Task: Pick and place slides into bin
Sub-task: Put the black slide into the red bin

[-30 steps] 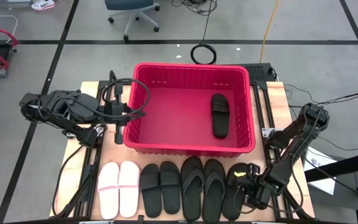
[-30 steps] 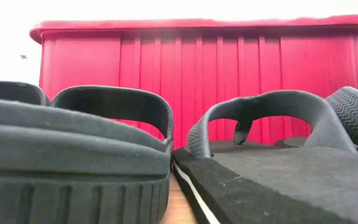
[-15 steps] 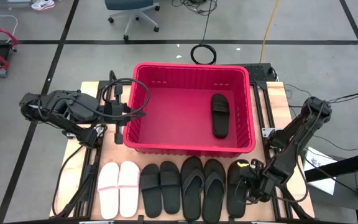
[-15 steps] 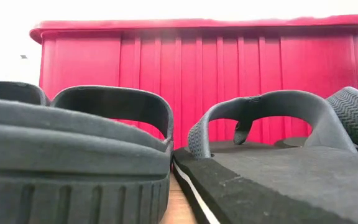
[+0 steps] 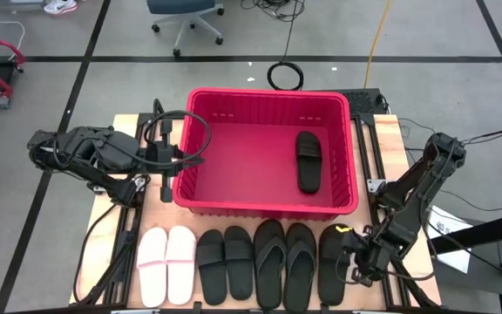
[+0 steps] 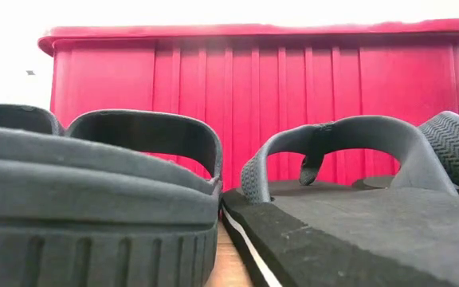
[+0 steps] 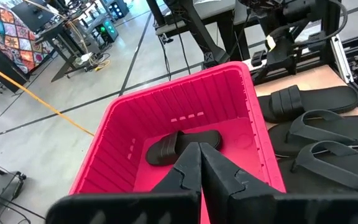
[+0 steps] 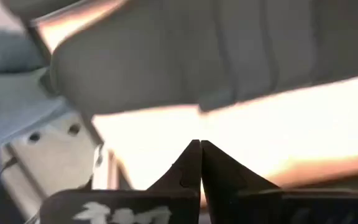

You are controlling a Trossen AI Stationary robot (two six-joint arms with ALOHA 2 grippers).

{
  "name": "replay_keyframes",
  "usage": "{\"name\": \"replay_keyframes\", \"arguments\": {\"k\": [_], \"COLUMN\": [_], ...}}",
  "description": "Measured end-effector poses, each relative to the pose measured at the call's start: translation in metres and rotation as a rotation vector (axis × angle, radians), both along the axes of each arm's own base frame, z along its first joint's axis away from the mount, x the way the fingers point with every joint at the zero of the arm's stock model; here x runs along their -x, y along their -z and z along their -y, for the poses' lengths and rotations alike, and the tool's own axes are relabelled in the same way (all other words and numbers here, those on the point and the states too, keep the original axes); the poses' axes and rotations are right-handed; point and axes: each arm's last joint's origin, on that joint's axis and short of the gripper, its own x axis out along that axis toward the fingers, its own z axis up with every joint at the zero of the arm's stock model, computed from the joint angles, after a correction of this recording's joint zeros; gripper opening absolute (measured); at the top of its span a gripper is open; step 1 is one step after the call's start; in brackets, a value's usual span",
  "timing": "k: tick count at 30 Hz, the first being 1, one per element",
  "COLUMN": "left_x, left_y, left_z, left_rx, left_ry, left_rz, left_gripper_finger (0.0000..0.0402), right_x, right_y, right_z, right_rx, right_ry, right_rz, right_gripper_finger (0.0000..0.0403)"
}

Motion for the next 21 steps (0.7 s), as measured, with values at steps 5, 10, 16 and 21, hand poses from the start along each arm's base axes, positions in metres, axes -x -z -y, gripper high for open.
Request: {"name": "replay_keyframes", "arguments": {"k": [5,10,16,21], "left_x": [0.000,0.000,0.000,0.000], "left_y": [0.000,0.000,0.000,0.000], "left_z": [0.000,0.000,0.001,0.001], "left_rx": [-0.007,-0.026,-0.021,-0.021], "left_ry": [0.002,0.024,0.042,0.039], "left_rz": [-0.001,-0.007,-0.009,-0.008], "left_gripper_finger": [0.0009,0.0003,0.0008,0.0005], "right_x": [0.004,0.015,0.024,0.025], "right_y": [-0.015,-0.008,0.004,0.015], "right_z": [-0.019,-0.038,-0.049,-0.047], "right_rx": [-0.117,-0.118,-0.056,0.100], "right_ry": [-0.008,0.015,0.083,0.132], "right_rz": [0.073,0.094,0.099,0.220], "right_gripper_finger": [0.0000,0.0000,0.0000,0.0000]}}
